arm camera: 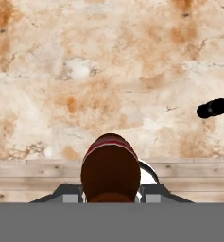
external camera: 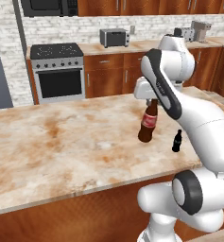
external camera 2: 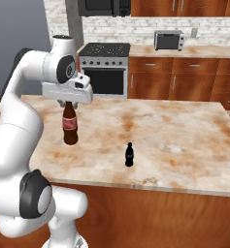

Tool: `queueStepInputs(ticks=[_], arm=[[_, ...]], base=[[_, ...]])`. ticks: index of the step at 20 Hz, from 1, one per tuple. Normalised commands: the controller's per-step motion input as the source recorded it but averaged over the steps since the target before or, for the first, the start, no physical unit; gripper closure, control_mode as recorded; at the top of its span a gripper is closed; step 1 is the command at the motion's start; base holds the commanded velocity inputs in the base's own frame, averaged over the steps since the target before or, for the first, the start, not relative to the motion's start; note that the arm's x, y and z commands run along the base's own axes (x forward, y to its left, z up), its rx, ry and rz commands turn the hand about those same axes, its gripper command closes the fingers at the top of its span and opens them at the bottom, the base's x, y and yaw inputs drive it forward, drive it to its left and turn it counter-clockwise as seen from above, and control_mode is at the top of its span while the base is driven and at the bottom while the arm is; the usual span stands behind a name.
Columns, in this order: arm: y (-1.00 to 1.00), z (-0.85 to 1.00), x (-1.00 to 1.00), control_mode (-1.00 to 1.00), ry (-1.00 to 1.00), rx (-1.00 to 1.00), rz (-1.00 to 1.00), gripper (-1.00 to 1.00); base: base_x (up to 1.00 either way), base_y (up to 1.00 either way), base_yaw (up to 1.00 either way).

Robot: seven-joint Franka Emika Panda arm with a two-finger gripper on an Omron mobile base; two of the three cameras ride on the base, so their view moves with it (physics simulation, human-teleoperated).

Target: Place the large bottle from the dining counter next to the other large bottle outside the sink, and place the small bottle from the dining counter next to the other small bottle inside the sink.

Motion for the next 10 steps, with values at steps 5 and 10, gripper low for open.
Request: queueStepInputs(ticks=[5, 10], arm=[[-0.04, 0.29, -0.49, -1.0, 0.0, 0.0, 0.0, 1.0], [-0.03, 0.0, -0.03, -1.0, 0.0, 0.0, 0.0, 1.0]], base=[[0.0, 0.0, 0.0], [0.0, 0.0, 0.0]])
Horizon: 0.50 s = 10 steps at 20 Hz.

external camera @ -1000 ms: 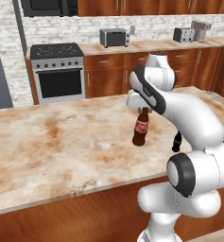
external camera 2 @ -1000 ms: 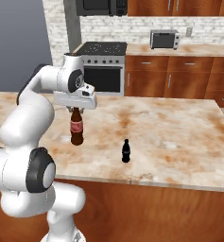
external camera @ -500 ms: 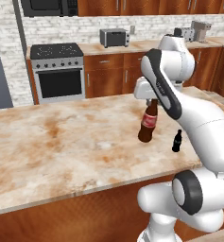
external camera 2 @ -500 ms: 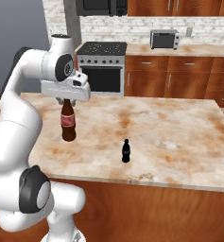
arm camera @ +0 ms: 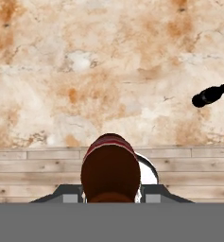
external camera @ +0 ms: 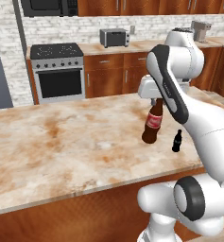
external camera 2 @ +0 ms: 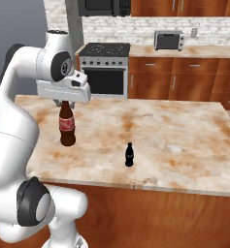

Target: Place the large bottle from the dining counter next to the other large bottle outside the sink, and place the small bottle from the dining counter next to the other small bottle inside the sink.

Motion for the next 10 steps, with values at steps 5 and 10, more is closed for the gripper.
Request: queueStepInputs(ticks=[5, 10], arm=[[0.0, 0.0, 0.0, -1.0, 0.0, 0.0, 0.0, 1.0], [0.0, 0.0, 0.0, 1.0, 0.0, 0.0, 0.0, 1.0]], base=[[0.0, 0.0, 0.0], [-0.31, 0.0, 0.0]])
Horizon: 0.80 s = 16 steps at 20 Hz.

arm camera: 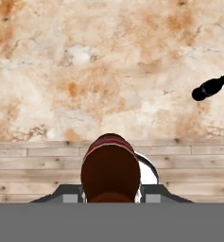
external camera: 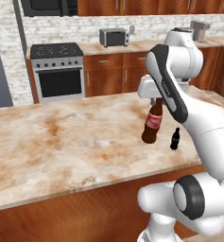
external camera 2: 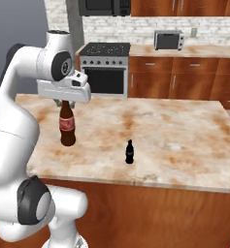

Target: Place the large bottle from the dining counter next to the other large bottle outside the sink, and place the small bottle from the dining counter next to the other small bottle inside the sink.

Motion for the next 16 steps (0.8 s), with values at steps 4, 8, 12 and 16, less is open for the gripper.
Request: queueStepInputs(ticks=[4, 8, 12, 16], arm=[[0.0, 0.0, 0.0, 1.0, 0.0, 0.0, 0.0, 1.0], [0.0, 0.0, 0.0, 1.0, 0.0, 0.0, 0.0, 1.0], [0.0, 0.0, 0.0, 1.0, 0.0, 0.0, 0.0, 1.0], [0.0, 0.0, 0.0, 1.0, 0.0, 0.0, 0.0, 1.0]], base=[[-1.0, 0.0, 0.0], [-1.0, -0.41, -0.01], [-0.63, -0.86, -0.17], [-0.17, -0.99, -0.2]])
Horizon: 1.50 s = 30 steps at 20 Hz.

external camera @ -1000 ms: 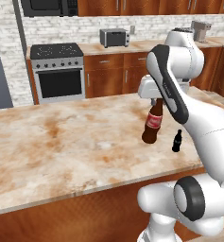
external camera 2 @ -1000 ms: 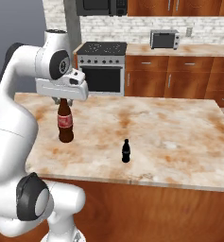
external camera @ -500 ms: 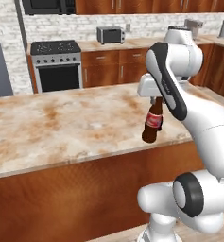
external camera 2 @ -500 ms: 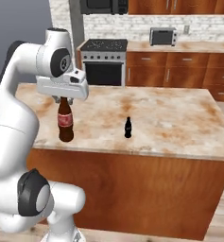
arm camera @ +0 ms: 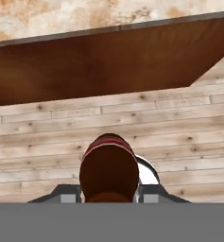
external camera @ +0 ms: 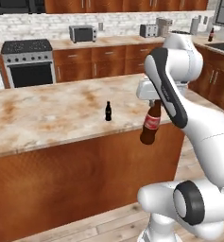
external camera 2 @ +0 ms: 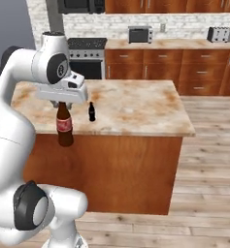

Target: Place the large bottle from the dining counter next to the other large bottle outside the sink, and place the small bottle from the dining counter next to the other small bottle inside the sink.

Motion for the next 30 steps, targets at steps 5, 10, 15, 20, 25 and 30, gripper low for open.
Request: queueStepInputs(ticks=[5, 10, 15, 20, 25, 30], arm=[[0.0, 0.0, 0.0, 1.0, 0.0, 0.0, 0.0, 1.0], [0.0, 0.0, 0.0, 1.0, 0.0, 0.0, 0.0, 1.0], [0.0, 0.0, 0.0, 1.0, 0.0, 0.0, 0.0, 1.0], [0.0, 0.0, 0.0, 1.0, 0.0, 0.0, 0.0, 1.0], [0.0, 0.0, 0.0, 1.0, 0.0, 0.0, 0.0, 1.0], [0.0, 0.0, 0.0, 1.0, 0.0, 0.0, 0.0, 1.0]], base=[[0.0, -1.0, -0.06], [0.02, -1.0, 0.0], [0.02, -1.0, 0.01], [0.05, -1.0, 0.01], [0.19, -1.0, 0.04], [0.56, -1.0, 0.05]])
